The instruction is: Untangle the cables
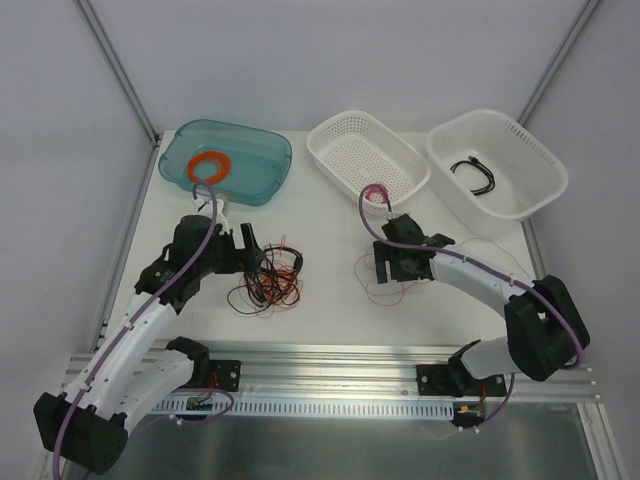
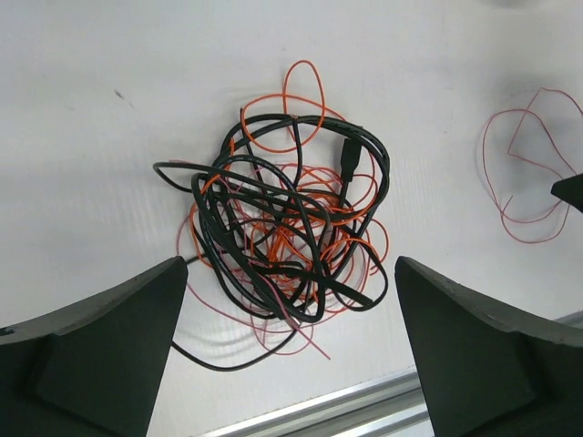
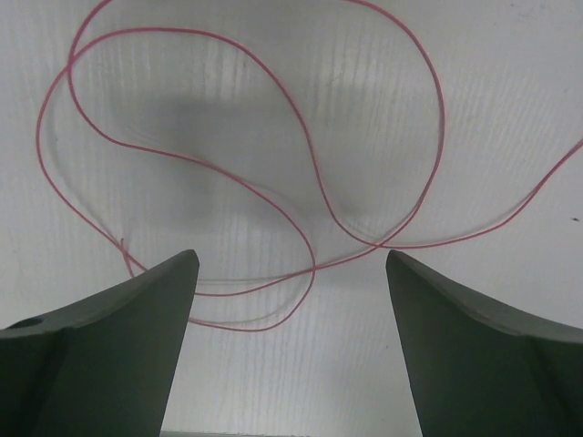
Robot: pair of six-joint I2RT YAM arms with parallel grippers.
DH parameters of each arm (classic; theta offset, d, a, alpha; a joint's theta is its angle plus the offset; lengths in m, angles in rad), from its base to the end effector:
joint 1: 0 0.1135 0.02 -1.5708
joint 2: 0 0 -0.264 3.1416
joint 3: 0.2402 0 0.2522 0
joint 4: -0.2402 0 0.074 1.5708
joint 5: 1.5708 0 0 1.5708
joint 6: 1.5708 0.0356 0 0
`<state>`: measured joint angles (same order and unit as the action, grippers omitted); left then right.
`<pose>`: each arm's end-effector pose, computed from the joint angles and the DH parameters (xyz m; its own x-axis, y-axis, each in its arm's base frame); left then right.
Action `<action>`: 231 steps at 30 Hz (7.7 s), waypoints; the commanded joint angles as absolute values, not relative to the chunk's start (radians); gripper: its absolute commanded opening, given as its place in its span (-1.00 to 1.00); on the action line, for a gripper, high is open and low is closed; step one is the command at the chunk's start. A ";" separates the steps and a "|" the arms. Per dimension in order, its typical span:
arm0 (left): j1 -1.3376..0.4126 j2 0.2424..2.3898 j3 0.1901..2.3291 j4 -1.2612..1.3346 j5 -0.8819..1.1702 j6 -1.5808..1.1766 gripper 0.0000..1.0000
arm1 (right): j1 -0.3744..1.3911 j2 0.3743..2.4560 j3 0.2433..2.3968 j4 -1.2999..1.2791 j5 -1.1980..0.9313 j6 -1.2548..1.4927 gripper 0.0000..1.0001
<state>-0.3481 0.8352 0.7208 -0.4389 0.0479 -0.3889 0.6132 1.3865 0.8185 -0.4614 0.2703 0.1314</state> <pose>0.1745 -0.0651 0.2833 -0.6008 -0.1849 -0.7777 0.1634 0.9239 -0.3459 0.2232 0.1454 0.1990 -0.7527 -0.3753 -0.5409 -0.3464 0.9245 -0.1593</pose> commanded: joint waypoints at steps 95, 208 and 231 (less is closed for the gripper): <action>-0.357 0.673 0.630 -0.400 -0.132 -0.167 0.98 | 0.361 2.104 1.973 -0.115 0.052 -0.164 -0.98; -0.638 1.278 0.824 -0.437 -0.129 -0.611 -1.00 | 0.859 0.964 0.836 -0.432 0.425 0.200 -0.99; -0.538 1.298 0.738 -0.439 -0.032 -0.555 -1.00 | 0.664 0.920 0.663 -0.482 0.057 0.344 -0.41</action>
<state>-0.5747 1.3220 0.7578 -0.2874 0.0978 -0.6365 0.6750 0.9016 0.7044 -0.5106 0.1257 0.2829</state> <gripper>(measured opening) 0.038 0.276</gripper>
